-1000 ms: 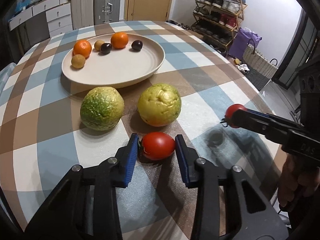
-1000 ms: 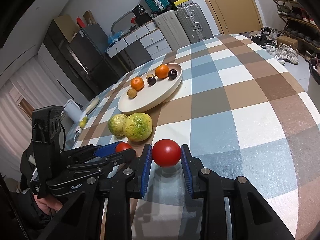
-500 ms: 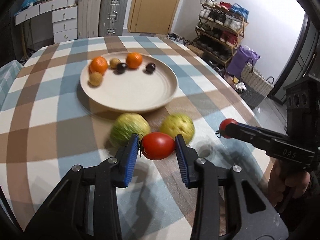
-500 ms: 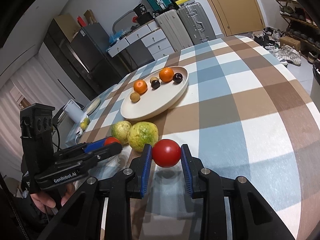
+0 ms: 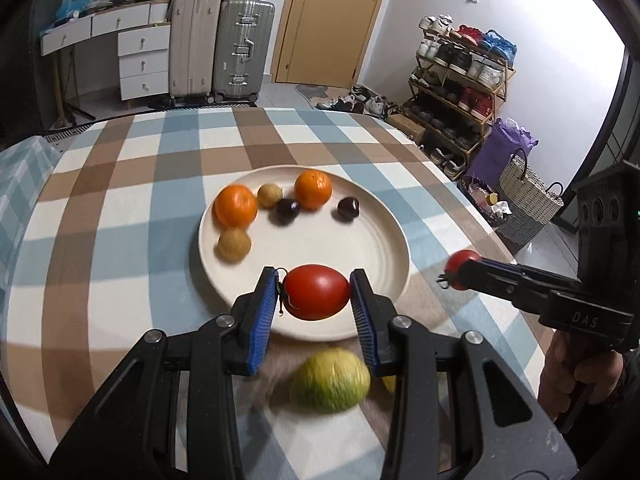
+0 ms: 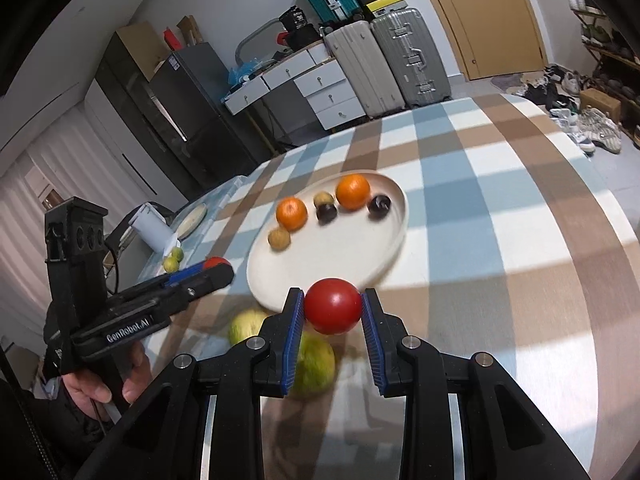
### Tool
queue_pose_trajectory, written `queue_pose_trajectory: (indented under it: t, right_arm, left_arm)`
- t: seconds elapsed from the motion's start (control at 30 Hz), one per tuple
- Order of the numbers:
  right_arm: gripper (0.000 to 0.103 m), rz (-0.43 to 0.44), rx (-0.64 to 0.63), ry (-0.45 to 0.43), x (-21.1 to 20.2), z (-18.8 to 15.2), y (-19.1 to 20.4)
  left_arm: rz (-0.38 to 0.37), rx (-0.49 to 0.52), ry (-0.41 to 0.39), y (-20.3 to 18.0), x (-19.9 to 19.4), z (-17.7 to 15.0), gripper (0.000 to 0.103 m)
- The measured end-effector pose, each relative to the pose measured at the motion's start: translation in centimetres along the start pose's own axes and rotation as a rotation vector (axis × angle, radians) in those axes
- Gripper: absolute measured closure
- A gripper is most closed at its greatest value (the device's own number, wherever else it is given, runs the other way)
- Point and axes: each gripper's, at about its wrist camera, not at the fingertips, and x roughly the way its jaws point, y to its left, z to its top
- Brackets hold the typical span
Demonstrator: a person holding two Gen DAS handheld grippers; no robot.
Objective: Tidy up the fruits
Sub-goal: 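Lower both tomatoes onto the cream plate and open both tools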
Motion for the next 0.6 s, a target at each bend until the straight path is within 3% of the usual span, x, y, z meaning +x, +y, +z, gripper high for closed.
queue_pose_trajectory:
  t: [0.37, 0.6]
  right_arm:
    - [0.074, 0.019, 0.021, 0.065, 6.5, 5.5, -1.1]
    - [0.073, 0.022, 0.052, 0.111, 10.3, 7.1, -2.2]
  left_arm:
    - [-0.015, 0.017, 0.068, 1.5, 6.4, 4.3, 0.070]
    - [-0.021, 0.018, 0.095, 2.2, 9.1, 4.6, 0.074]
